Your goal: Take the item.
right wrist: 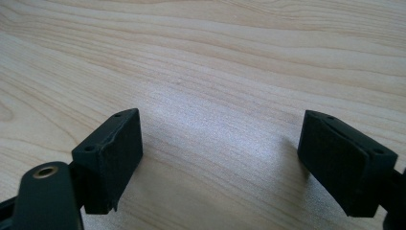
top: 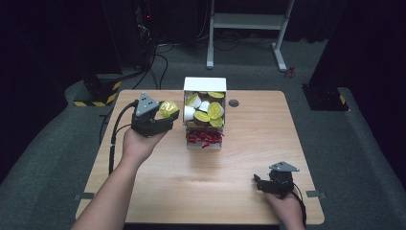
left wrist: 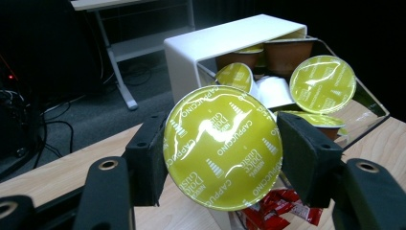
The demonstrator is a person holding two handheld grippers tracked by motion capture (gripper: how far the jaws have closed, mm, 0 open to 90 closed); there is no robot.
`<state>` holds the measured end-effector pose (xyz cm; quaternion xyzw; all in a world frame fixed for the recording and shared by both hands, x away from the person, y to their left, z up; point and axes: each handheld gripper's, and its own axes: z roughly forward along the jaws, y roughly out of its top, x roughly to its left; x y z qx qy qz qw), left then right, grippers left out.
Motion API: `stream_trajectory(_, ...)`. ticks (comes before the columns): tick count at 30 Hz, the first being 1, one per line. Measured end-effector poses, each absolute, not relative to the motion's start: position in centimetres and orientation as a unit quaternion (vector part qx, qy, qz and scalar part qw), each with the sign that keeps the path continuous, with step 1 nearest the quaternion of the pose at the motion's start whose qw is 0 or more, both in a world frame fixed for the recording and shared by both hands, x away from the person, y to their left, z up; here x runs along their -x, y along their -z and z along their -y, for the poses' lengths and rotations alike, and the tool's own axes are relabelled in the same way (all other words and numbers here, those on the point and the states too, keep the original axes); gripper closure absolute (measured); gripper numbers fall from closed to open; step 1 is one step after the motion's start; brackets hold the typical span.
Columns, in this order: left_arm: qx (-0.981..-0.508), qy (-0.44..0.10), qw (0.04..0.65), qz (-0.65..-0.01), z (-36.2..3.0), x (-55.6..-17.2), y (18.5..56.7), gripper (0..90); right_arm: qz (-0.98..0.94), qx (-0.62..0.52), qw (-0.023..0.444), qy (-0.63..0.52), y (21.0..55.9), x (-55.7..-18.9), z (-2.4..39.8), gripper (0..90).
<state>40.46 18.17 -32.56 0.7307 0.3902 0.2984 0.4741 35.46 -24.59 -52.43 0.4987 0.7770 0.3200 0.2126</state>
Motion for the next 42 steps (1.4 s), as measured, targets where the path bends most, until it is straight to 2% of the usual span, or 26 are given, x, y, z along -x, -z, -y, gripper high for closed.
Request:
stream_trajectory(24,-0.722,-0.307,0.463,-0.413,-20.7,-40.1,34.2,39.6,-0.779,-0.498,0.212,-0.319,52.4,-35.4,24.6,15.8)
stream_trajectory(42,-0.707,-0.3,0.458,-0.448,-23.7,-40.1,37.0,39.6,-0.778,-0.498,0.212,-0.319,52.4,-35.4,24.6,15.8)
